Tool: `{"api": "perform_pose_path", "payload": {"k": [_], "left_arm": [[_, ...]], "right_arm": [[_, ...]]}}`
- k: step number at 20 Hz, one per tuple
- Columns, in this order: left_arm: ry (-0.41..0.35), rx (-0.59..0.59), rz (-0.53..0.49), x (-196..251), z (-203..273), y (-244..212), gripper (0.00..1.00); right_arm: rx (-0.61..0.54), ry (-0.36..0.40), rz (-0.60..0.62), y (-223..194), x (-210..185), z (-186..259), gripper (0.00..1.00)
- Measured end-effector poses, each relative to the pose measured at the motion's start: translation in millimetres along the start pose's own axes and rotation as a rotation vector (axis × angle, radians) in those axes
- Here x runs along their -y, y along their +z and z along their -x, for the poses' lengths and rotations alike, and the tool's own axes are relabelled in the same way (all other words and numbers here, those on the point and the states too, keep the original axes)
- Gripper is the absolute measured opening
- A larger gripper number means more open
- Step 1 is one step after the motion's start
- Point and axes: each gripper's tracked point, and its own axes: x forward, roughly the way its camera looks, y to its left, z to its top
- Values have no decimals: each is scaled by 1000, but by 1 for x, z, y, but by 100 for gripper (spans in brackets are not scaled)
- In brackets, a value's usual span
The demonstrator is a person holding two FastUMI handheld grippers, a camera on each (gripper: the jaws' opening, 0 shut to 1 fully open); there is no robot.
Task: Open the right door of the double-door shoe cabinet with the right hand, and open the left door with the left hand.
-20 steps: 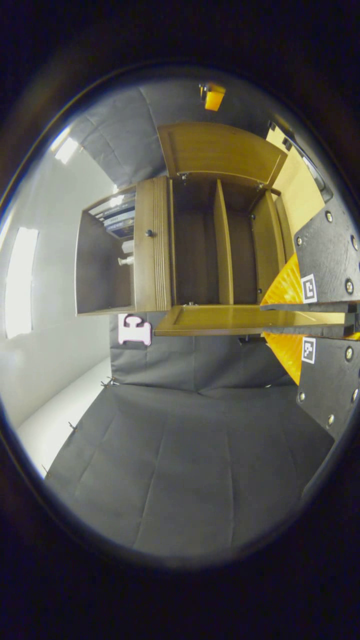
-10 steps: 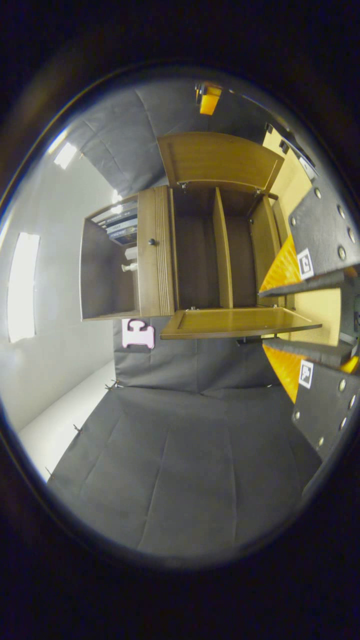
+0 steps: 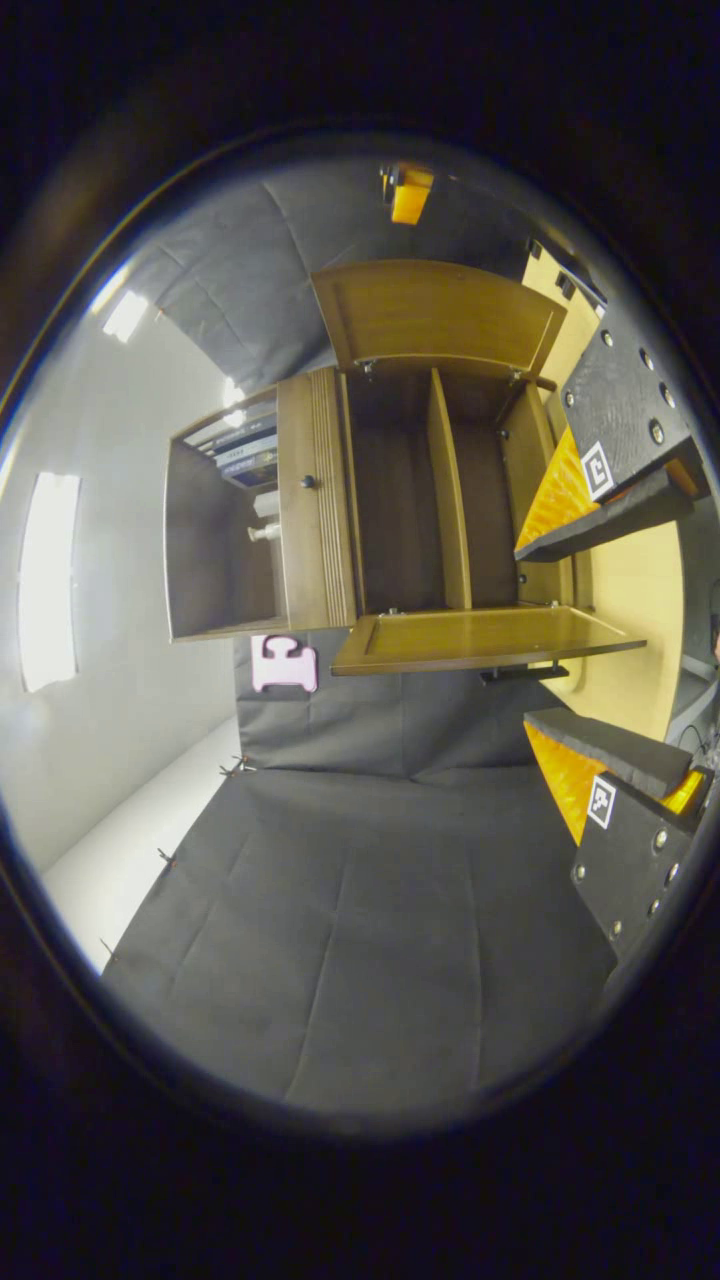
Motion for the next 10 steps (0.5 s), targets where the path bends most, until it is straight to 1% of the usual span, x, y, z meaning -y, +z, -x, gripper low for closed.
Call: {"api": "perform_pose_path", "payload": {"k": [1,2,10], "left_arm": [[3,2,1,0,0,-1,85],[5,5,2,0,0,0,85],[22,7,6,-4,0,0,85]], "right_arm": [[-1,1,2,-1,-1,0,92],[-1,1,4,0,-1,-1,98],[-4,5,1,-2,-2,-3,98]]}}
